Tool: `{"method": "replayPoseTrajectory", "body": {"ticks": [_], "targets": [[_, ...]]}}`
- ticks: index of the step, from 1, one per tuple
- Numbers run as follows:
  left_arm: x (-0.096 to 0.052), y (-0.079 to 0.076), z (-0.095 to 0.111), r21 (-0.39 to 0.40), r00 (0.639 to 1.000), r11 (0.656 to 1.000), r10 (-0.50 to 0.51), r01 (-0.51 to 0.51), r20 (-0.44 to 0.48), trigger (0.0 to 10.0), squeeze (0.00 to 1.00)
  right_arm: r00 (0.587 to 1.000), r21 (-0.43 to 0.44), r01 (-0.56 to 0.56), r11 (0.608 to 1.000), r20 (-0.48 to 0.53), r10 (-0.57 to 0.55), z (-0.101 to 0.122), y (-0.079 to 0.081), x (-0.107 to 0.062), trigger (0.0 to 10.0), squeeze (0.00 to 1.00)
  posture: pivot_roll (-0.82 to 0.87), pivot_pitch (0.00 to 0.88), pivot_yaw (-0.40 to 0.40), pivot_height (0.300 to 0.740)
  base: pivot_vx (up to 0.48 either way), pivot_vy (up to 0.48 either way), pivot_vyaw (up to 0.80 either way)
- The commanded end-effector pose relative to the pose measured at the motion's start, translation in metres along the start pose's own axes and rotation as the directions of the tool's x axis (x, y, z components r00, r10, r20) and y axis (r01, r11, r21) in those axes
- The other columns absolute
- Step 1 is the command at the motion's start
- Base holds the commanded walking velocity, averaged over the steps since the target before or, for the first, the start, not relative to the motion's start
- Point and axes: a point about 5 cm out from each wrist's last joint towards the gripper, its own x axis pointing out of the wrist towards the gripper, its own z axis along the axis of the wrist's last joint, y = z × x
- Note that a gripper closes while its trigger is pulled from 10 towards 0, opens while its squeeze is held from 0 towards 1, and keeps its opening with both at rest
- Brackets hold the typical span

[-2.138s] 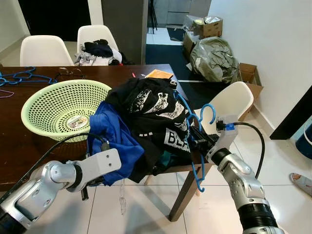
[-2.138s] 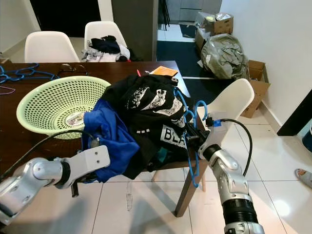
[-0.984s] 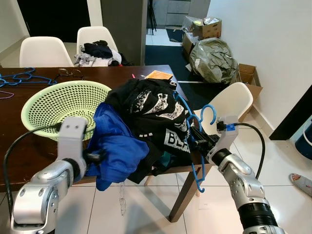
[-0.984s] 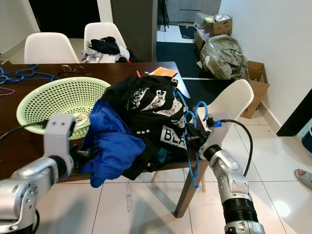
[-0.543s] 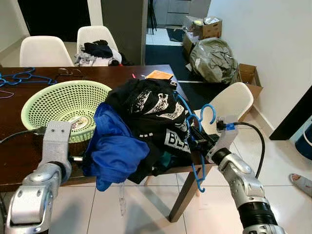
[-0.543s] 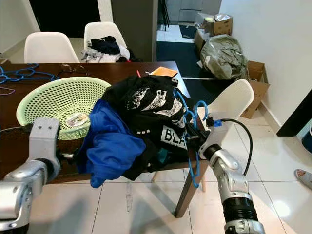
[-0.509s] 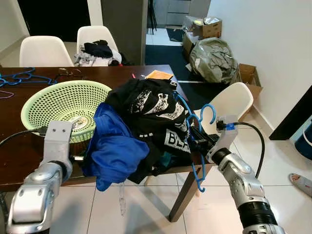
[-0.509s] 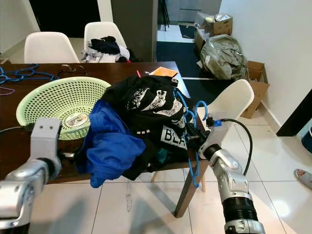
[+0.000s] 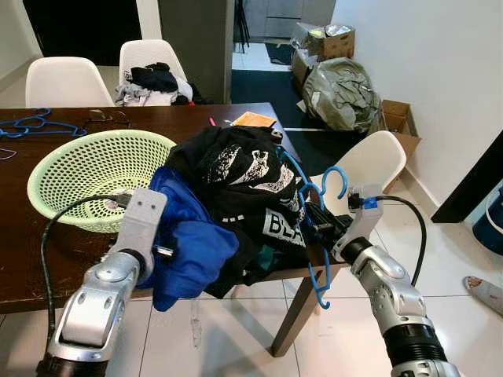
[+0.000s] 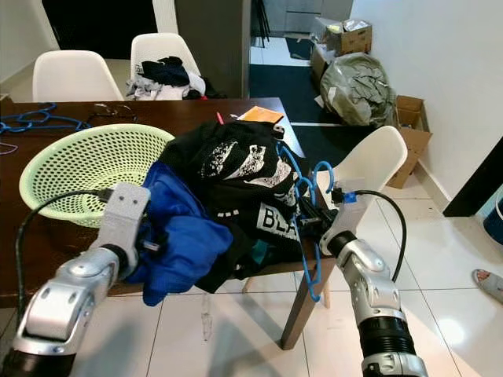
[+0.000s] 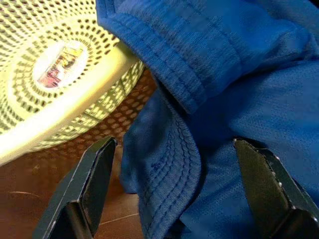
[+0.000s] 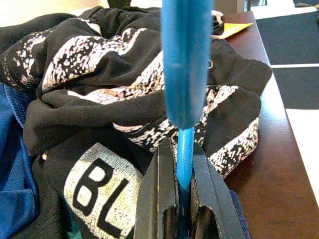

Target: Hang hanger

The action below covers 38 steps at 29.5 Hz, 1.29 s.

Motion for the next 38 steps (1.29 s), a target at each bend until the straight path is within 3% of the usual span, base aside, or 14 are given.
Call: {"method": "replayPoseTrajectory", "body": {"ticks": [1,8,13,14,38], "targets": [[-0.002,-0.001,-0.002,0.039,1.000,0.999,0.000,0.000,0.005,10.0,0.00,1.000,-0.006,-0.007,1.000,-0.027,0.007,-0.006,0.001,-0.001,10.0,0.00,0.06,0.095,-0.069,0.740,0.000,0.000,0.00],[-0.005,-0.007,0.000,0.059,0.999,0.998,-0.016,0.015,0.030,10.0,0.00,1.000,-0.001,-0.006,1.000,-0.025,0.005,-0.006,0.000,-0.001,10.0,0.00,0.07,0.095,-0.067,0.740,0.000,0.000,0.00],[-0.003,-0.005,-0.016,0.050,0.999,0.999,0.014,-0.012,-0.044,10.0,0.00,1.000,-0.001,-0.005,1.000,-0.024,0.005,-0.006,0.000,-0.001,10.0,0.00,0.06,0.096,-0.066,0.740,0.000,0.000,0.00],[-0.002,-0.003,-0.019,0.050,0.999,0.999,0.018,-0.016,-0.050,0.0,0.00,1.000,-0.002,-0.004,1.000,-0.024,0.004,-0.006,0.000,-0.001,10.0,0.00,0.06,0.093,-0.067,0.740,0.000,0.000,0.00],[0.003,0.016,-0.030,0.066,0.992,0.992,0.108,-0.104,-0.068,0.0,0.00,0.999,-0.011,-0.004,1.000,-0.039,0.003,-0.007,-0.003,-0.001,10.0,0.00,0.05,0.079,-0.077,0.740,0.000,0.000,0.00]]}}
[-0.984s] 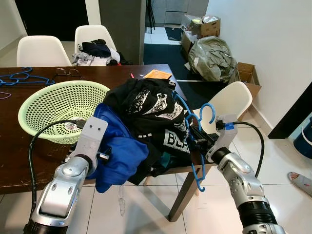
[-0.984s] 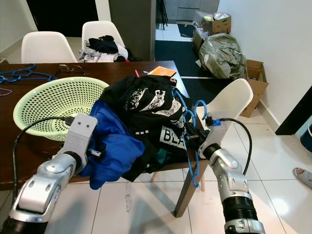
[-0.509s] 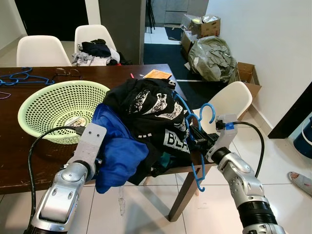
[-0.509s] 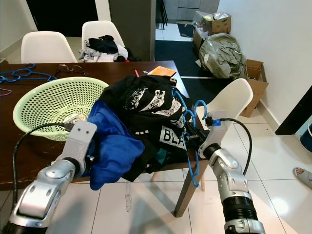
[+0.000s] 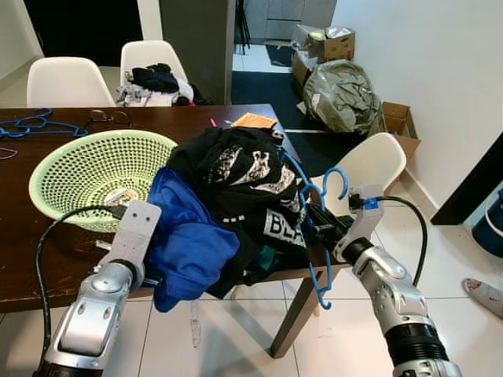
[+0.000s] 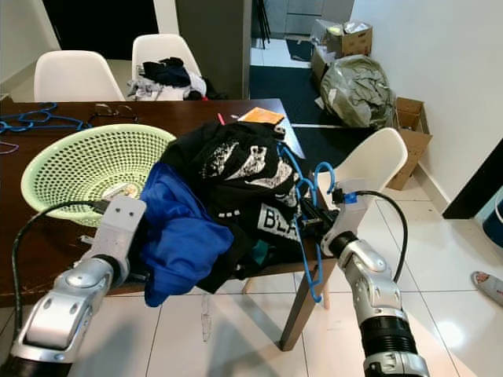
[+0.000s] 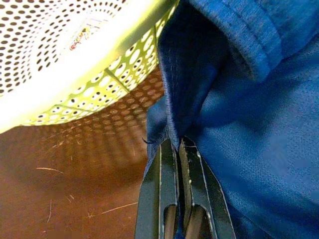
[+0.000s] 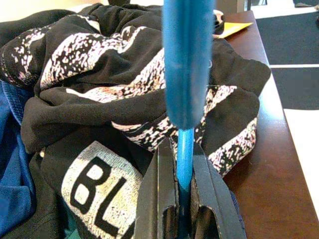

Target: Hang hanger

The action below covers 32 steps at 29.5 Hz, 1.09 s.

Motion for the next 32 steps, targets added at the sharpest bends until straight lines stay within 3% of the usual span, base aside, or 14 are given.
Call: {"method": "replayPoseTrajectory", "body": {"ticks": [1,6,7,8,32], "targets": [[0.000,0.005,-0.007,0.020,0.999,0.999,0.026,-0.026,-0.019,0.0,0.00,0.999,-0.004,-0.008,1.000,-0.031,0.008,-0.005,0.000,0.000,10.0,0.00,0.05,0.079,-0.077,0.740,0.000,0.000,0.00],[0.000,0.005,-0.007,0.018,0.999,0.999,0.036,-0.036,-0.012,0.0,0.00,1.000,-0.004,-0.007,1.000,-0.031,0.007,-0.005,0.000,0.000,10.0,0.00,0.05,0.080,-0.078,0.740,0.000,0.000,0.00],[0.000,0.006,-0.007,0.018,0.999,0.999,0.049,-0.049,-0.013,10.0,1.00,1.000,-0.004,-0.007,1.000,-0.030,0.007,-0.005,0.000,0.000,10.0,0.00,0.05,0.082,-0.077,0.740,0.000,0.000,0.00],[0.001,0.006,-0.008,0.015,0.999,0.999,0.052,-0.051,-0.017,10.0,0.00,1.000,-0.004,-0.007,1.000,-0.030,0.006,-0.005,0.000,0.000,10.0,0.00,0.05,0.085,-0.077,0.740,0.000,0.000,0.00],[0.012,0.010,-0.022,-0.022,0.996,0.998,0.052,-0.053,-0.070,10.0,0.00,0.999,-0.026,-0.002,1.000,-0.036,0.001,-0.004,-0.003,-0.002,10.0,0.00,0.02,0.093,-0.084,0.740,0.000,0.000,0.00]]}}
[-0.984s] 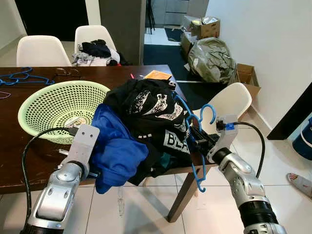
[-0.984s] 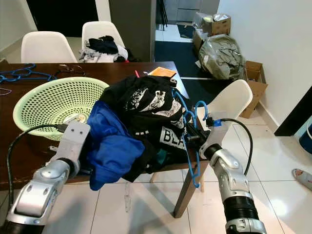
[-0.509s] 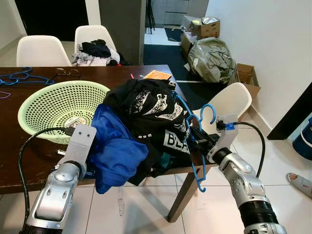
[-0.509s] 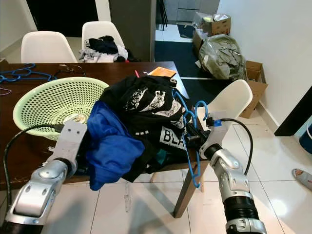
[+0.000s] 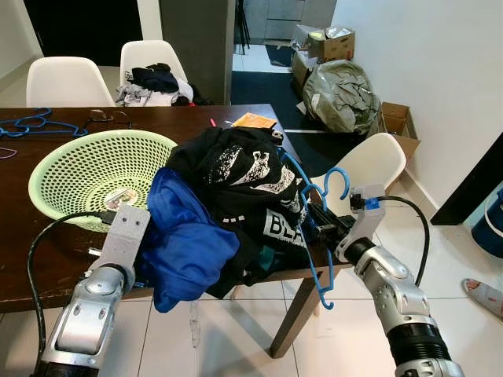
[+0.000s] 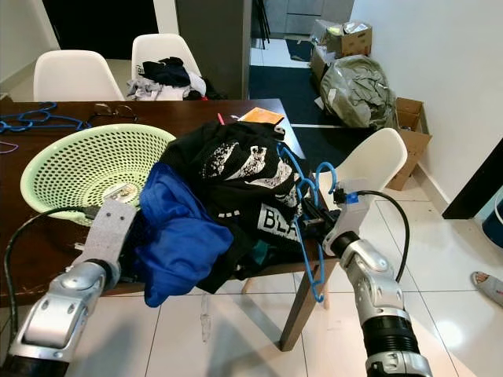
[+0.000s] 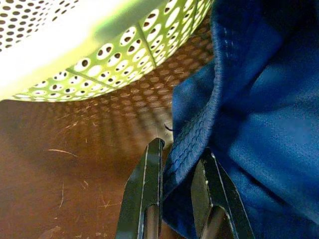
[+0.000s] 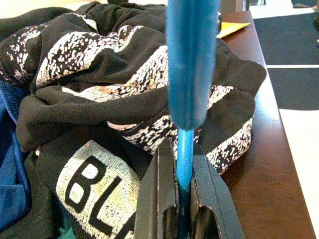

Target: Hang hanger

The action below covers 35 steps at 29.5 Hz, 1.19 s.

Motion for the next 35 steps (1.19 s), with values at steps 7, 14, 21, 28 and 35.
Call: {"method": "replayPoseTrajectory", "body": {"ticks": [7,14,21,28,35], "targets": [[0.005,-0.001,-0.006,-0.017,1.000,1.000,-0.011,0.011,-0.020,0.0,0.00,0.999,-0.019,-0.006,1.000,-0.036,0.005,-0.005,-0.001,-0.002,10.0,0.00,0.02,0.093,-0.085,0.740,0.000,0.000,0.00],[0.005,-0.004,-0.006,-0.018,1.000,1.000,-0.024,0.024,-0.011,0.0,0.00,0.999,-0.026,-0.005,1.000,-0.039,0.004,-0.005,-0.001,-0.002,10.0,0.00,0.02,0.091,-0.083,0.740,0.000,0.000,0.00],[-0.004,-0.016,0.037,-0.059,0.966,0.984,-0.152,0.168,0.208,0.0,0.00,0.999,-0.019,-0.004,1.000,-0.040,0.003,-0.006,-0.001,-0.001,10.0,0.00,0.03,0.084,-0.083,0.740,0.000,0.000,0.00],[-0.071,-0.054,0.125,0.068,0.584,0.765,-0.543,0.641,0.603,0.0,0.00,0.999,0.002,-0.006,1.000,-0.038,0.006,-0.008,0.000,0.001,10.0,0.00,0.04,0.067,-0.072,0.740,0.000,0.000,0.00],[-0.100,-0.066,0.131,0.240,0.421,0.627,-0.713,0.741,0.560,10.0,0.00,1.000,0.023,-0.005,1.000,-0.026,0.006,-0.009,0.002,0.003,10.0,0.00,0.06,0.054,-0.060,0.740,-0.045,0.000,0.00]]}}
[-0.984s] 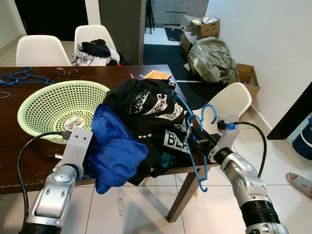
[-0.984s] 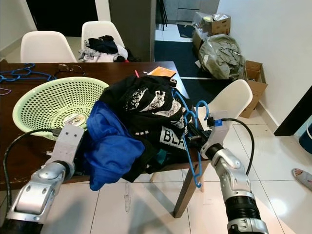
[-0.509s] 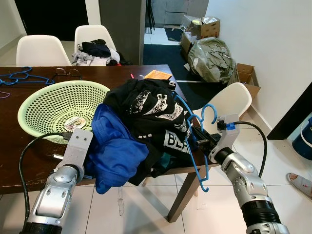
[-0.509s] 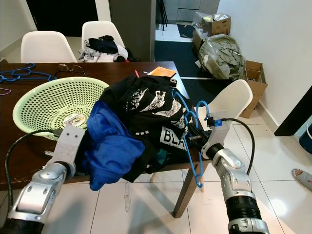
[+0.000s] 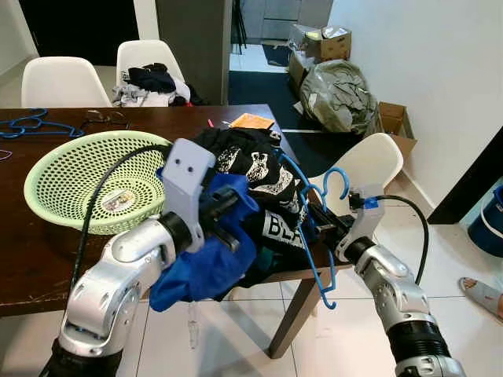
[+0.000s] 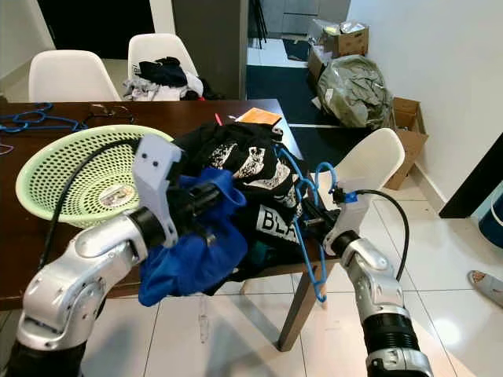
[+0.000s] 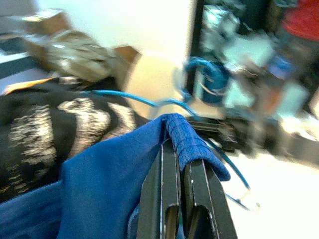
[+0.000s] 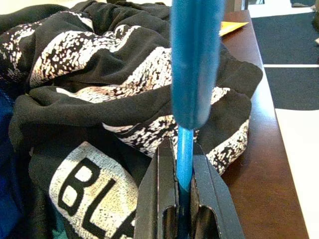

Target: Hang hanger

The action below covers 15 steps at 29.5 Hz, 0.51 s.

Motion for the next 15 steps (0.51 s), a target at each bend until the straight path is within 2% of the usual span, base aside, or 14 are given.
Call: {"method": "replayPoseTrajectory", "body": {"ticks": [1,7,9,15], "targets": [[-0.001,-0.007,0.003,0.024,0.998,0.998,-0.065,0.065,-0.019,10.0,0.00,1.000,0.027,0.001,1.000,-0.020,-0.001,-0.008,0.001,0.000,10.0,0.00,0.06,0.054,-0.060,0.740,-0.315,0.000,0.00],[-0.004,-0.007,0.013,0.002,0.994,0.995,-0.103,0.103,0.022,10.0,0.00,1.000,0.040,0.002,0.999,-0.011,-0.001,-0.008,0.002,0.001,10.0,0.00,0.07,0.056,-0.054,0.740,-0.390,0.000,0.00],[-0.006,-0.012,0.024,-0.012,0.984,0.986,-0.164,0.166,0.073,10.0,0.00,1.000,0.059,0.009,0.998,0.004,-0.009,-0.007,0.002,0.002,10.0,0.00,0.07,0.056,-0.048,0.740,-0.396,0.000,0.00],[-0.006,-0.019,0.029,-0.037,0.970,0.974,-0.217,0.222,0.111,10.0,0.00,1.000,0.078,0.018,0.997,0.019,-0.019,-0.005,0.001,0.002,10.0,0.00,0.07,0.056,-0.045,0.740,-0.402,0.000,0.00]]}}
